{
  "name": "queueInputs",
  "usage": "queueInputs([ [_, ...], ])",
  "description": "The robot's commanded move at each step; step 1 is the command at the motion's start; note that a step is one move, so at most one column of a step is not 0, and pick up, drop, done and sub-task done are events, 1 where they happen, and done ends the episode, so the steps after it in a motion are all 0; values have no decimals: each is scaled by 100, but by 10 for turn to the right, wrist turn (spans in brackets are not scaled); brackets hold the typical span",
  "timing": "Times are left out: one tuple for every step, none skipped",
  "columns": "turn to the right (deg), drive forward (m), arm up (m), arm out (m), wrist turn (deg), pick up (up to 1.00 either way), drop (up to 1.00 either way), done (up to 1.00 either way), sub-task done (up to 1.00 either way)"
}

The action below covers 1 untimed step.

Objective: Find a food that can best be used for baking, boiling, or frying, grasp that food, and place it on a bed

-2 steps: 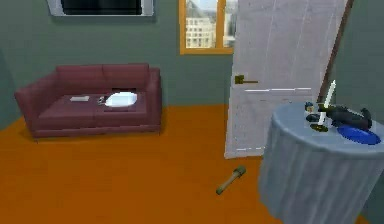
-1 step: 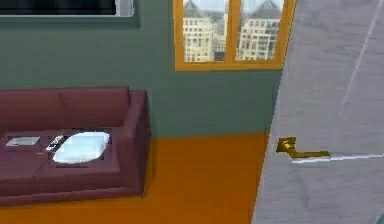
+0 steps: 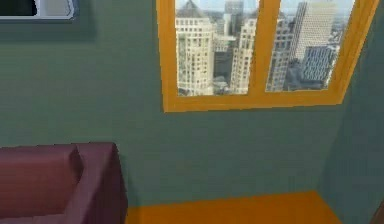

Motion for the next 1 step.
queueInputs([
  [60,0,0,0,0,0,0,0,0],
])
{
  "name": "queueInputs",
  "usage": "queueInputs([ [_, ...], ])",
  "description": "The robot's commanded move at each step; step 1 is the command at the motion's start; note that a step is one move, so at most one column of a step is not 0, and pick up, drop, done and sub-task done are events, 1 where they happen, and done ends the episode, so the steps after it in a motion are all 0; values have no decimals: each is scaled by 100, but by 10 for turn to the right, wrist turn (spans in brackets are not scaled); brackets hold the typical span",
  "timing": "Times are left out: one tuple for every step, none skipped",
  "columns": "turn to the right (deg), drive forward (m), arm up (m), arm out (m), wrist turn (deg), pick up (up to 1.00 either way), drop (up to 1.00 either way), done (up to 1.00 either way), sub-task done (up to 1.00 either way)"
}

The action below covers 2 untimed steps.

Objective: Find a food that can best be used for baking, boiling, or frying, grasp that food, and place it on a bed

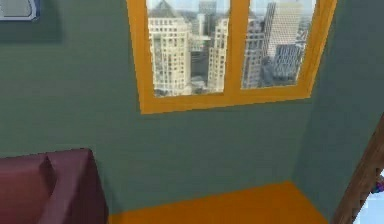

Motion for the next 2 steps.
queueInputs([
  [0,15,0,0,0,0,0,0,0],
  [450,0,0,0,0,0,0,0,0],
])
